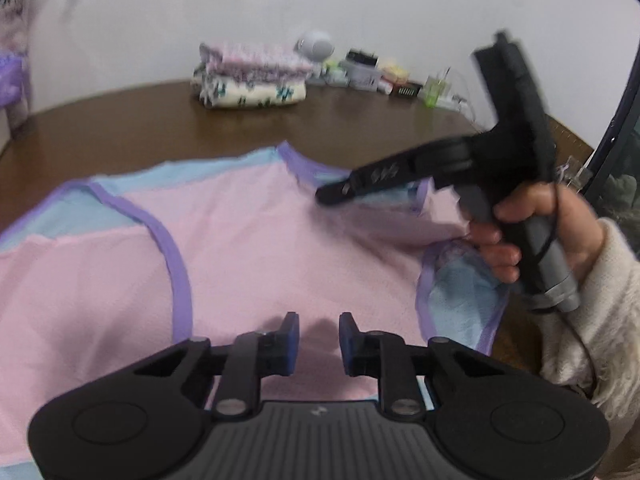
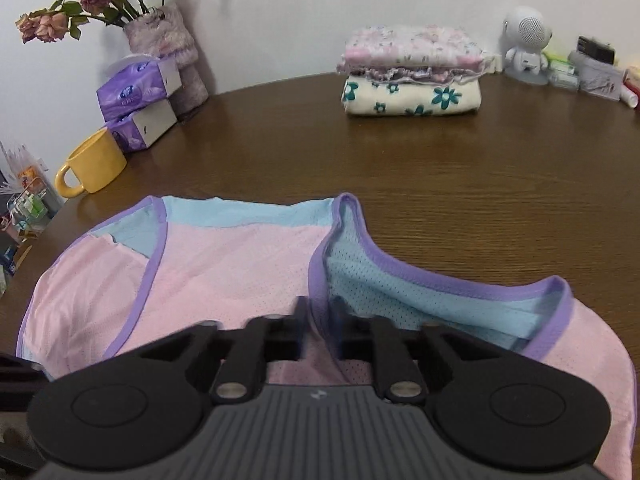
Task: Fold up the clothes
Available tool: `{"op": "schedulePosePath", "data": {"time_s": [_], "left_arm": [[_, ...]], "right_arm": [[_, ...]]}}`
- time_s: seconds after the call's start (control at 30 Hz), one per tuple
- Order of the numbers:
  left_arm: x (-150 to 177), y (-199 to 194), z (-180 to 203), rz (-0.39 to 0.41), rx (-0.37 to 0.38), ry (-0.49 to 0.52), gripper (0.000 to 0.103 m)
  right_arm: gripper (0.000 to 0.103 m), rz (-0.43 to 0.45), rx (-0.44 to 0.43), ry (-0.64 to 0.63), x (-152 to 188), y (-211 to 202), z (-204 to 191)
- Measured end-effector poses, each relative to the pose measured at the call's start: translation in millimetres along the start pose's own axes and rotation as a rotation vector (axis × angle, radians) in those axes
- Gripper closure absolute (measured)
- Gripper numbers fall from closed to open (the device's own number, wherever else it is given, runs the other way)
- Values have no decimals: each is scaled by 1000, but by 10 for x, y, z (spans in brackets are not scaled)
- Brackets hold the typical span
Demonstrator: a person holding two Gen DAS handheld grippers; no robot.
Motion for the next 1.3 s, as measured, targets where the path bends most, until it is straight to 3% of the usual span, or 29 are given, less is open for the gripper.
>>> {"op": "schedulePosePath", "data": {"time_s": [0.2, 0.4, 0.57, 0.7, 0.8, 0.87, 1.0, 1.1, 1.17, 1.2, 1.23, 1.3], "left_arm": [[53, 93, 2, -8, 5, 16, 88], [62, 83, -20, 3, 20, 6, 87], [-63, 63, 26, 10, 47, -21, 87], [-269, 133, 265, 29, 68, 16, 83], [-402, 261, 426, 33, 59, 43, 79], [-459, 387, 498, 28, 42, 56, 79], [-411, 537, 462, -5, 56, 42, 81], [-361, 589, 412, -23, 78, 27, 82], [-349, 587, 381, -19, 96, 6, 82], [-347, 588, 368, -18, 103, -4, 82], [-347, 590, 361, -16, 107, -8, 82], [-340, 586, 358, -11, 109, -8, 82]], "right_arm": [[96, 22, 95, -81, -69, 45, 49], [92, 101, 19, 32, -93, -266, 272], [84, 163, 216, 44, 10, -680, 658], [82, 115, 291, 4, 151, -732, 758], [69, 93, 334, -31, 153, -635, 750], [68, 89, 371, -31, 120, -548, 772], [68, 59, 381, 5, 14, -384, 895], [68, 1, 332, 35, -41, -282, 988], [75, -16, 309, 37, -54, -257, 1024], [94, -22, 303, 29, -62, -255, 1024], [99, -26, 304, 24, -64, -254, 1020], [99, -18, 332, 29, -99, -236, 1049]]}}
Point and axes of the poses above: each gripper's, at about its wrist camera, not at the fingertips, and y roughly the way its jaws point, z to its right, x to its underside, the point moved 6 cm from there along y, roughly the way its jaws point, and after that the axes turned 2 degrees about -z, right-handed, at the moved point
